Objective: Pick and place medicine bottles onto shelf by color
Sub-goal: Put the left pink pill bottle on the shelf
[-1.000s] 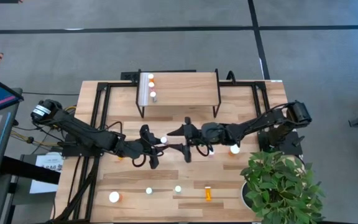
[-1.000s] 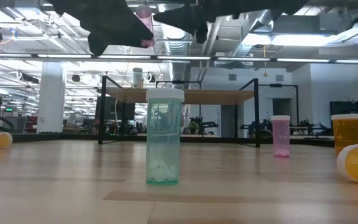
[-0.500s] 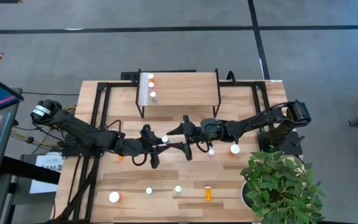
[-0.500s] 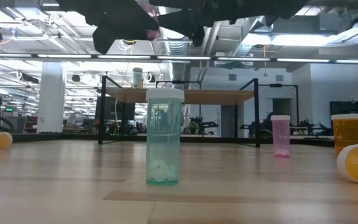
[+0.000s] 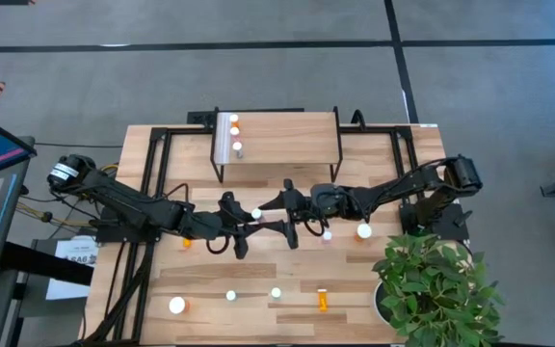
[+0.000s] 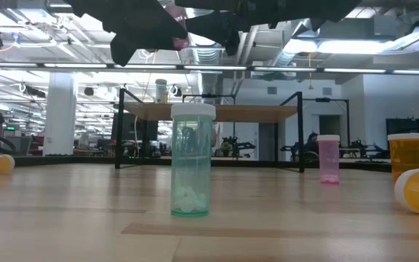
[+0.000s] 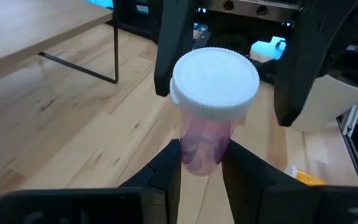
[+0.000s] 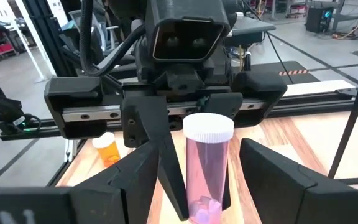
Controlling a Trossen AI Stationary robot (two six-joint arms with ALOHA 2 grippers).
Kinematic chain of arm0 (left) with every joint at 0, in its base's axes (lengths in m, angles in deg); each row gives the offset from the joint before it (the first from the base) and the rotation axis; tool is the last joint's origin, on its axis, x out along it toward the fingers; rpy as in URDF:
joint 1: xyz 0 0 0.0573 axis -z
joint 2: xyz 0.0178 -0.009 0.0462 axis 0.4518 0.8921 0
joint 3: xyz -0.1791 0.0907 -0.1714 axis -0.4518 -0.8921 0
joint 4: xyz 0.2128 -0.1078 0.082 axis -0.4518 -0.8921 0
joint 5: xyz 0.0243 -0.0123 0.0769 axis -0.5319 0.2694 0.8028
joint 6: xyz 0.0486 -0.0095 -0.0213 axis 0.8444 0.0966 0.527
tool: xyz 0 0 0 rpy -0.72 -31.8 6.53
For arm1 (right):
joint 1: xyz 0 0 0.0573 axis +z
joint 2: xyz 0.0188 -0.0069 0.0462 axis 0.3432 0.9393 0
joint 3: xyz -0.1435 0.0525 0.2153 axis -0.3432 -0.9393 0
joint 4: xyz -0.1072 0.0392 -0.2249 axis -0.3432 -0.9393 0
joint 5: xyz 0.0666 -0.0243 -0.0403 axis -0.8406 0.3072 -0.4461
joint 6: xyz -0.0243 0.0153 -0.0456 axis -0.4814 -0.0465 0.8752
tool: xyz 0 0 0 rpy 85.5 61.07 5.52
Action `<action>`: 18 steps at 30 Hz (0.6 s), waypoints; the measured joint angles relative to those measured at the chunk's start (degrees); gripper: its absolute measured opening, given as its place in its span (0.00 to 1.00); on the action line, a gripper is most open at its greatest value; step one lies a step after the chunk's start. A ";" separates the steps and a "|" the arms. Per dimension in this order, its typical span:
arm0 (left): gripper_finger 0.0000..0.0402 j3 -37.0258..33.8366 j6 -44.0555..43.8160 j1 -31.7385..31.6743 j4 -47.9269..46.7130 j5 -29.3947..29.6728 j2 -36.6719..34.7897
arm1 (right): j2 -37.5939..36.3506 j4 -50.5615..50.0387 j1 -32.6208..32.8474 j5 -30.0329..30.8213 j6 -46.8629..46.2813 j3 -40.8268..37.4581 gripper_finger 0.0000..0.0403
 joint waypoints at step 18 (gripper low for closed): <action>0.20 0.00 0.44 -2.06 0.38 -2.12 0.01 | -0.04 0.48 -0.88 -0.04 -4.22 0.00 0.56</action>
